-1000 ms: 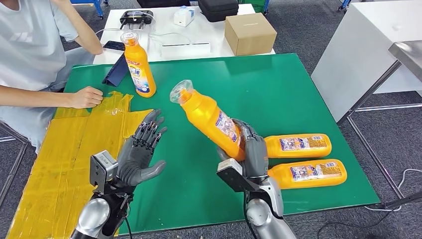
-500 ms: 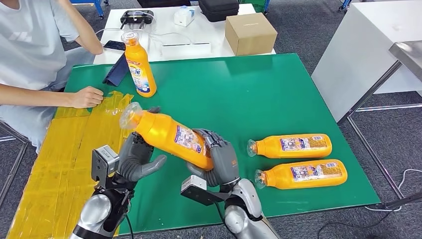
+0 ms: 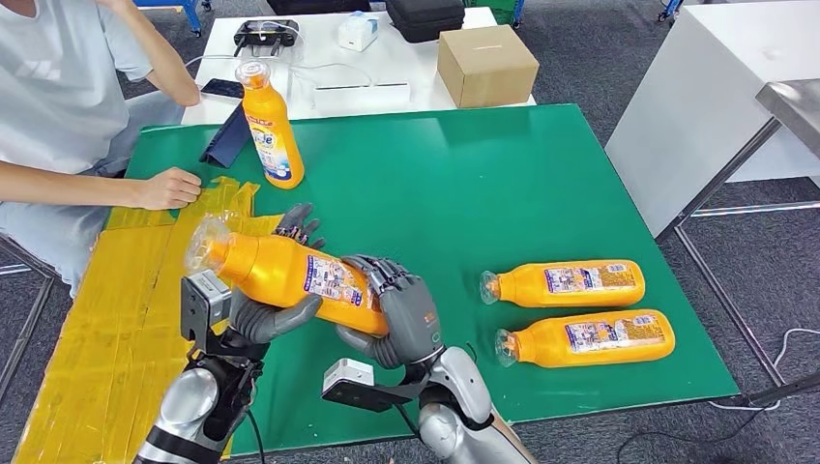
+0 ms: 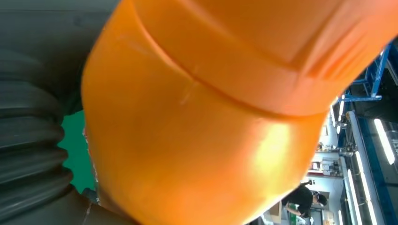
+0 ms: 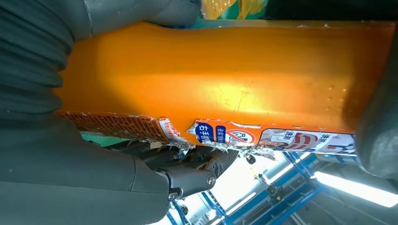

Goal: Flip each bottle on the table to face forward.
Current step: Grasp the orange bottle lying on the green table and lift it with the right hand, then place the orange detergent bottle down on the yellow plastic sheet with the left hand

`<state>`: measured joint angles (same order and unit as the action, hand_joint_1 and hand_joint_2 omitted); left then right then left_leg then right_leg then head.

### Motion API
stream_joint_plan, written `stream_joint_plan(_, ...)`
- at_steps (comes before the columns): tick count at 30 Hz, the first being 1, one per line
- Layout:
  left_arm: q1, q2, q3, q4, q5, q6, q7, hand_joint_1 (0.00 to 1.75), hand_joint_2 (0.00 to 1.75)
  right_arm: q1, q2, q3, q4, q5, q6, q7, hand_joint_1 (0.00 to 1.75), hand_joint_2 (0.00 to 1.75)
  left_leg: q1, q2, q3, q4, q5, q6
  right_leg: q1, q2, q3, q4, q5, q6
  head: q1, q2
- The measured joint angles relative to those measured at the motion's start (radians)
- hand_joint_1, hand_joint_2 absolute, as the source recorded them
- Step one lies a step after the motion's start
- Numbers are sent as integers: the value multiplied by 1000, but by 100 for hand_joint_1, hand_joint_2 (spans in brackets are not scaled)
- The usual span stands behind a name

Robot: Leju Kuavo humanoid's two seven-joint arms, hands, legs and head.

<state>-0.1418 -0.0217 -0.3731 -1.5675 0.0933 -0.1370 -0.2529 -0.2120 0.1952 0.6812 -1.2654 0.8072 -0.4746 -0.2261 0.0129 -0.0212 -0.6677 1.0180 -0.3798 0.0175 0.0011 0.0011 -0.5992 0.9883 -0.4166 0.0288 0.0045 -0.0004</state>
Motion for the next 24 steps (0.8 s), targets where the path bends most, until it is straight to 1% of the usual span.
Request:
stream_joint_plan(8, -1, 0, 0, 6, 1, 0, 0, 0, 175, -6, 0, 4, 12, -1, 0, 0, 173, 175, 0, 0, 0, 0, 0, 0, 0, 0, 0, 0, 0, 0, 0, 0)
stream_joint_plan(12, 0, -2, 1, 6, 7, 11, -7, 175, 175, -8, 0, 7, 16, -5, -1, 0, 172, 175, 0, 0, 0, 0, 0, 0, 0, 0, 0, 0, 0, 0, 0, 0)
stream_joint_plan(22, 27, -43, 11, -20, 11, 171, -59, 175, 175, -36, 4, 28, 34, -17, -24, 3, 175, 175, 0, 0, 0, 0, 0, 0, 0, 0, -1, 0, 0, 0, 0, 0)
stream_joint_plan(24, 32, -48, 11, -25, 11, 192, -66, 175, 175, -39, 6, 29, 37, -19, -28, 3, 175, 175, 0, 0, 0, 0, 0, 0, 0, 0, -1, 0, 0, 0, 0, 0)
